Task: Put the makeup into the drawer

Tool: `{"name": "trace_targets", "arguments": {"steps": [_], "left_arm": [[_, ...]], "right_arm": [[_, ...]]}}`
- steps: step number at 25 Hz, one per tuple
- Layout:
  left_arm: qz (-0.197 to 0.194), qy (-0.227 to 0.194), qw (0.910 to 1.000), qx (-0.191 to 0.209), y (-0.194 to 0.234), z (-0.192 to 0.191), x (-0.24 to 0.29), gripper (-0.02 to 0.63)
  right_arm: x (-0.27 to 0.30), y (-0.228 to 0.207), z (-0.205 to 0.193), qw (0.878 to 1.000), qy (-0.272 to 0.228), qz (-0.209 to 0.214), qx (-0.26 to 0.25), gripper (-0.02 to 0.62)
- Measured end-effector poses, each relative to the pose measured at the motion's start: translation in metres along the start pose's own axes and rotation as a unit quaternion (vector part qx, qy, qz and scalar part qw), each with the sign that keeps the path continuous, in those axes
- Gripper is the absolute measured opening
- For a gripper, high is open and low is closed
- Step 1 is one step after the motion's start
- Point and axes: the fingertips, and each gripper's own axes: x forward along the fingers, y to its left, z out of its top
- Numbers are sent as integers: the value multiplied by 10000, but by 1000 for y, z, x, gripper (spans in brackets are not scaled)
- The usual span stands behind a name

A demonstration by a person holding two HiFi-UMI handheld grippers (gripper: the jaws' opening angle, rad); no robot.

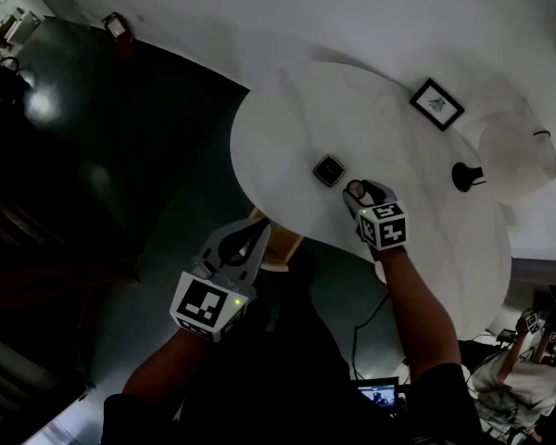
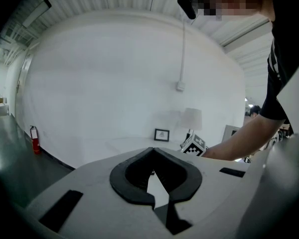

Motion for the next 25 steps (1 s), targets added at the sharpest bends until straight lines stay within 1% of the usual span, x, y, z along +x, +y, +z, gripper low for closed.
{"name": "trace_targets", "arguments": {"steps": [5,12,14,16,21,25], "left_arm": [[-189,-17,9998,64,4,-8,-19,10],[-414,-24,9991,54,8,-17,-52,9],[-440,-119,9989,51,9,-14,-60,10],[-439,-121,9989,73,11,-17,-65,10],[-270,-103,9996,41,14,-26,-78,10],[-173,-99,9998,-16,12,-33,-86,10]], "right_arm": [[-14,24,-1,9998,-124,-144,55,224],[-44,66,14,9989,-400,-226,94,224],[-51,82,20,9986,-499,-172,84,224],[-57,98,24,9982,-587,-85,70,224],[-70,133,30,9968,-782,160,-19,224],[-78,165,32,9950,-862,469,-193,224]]}}
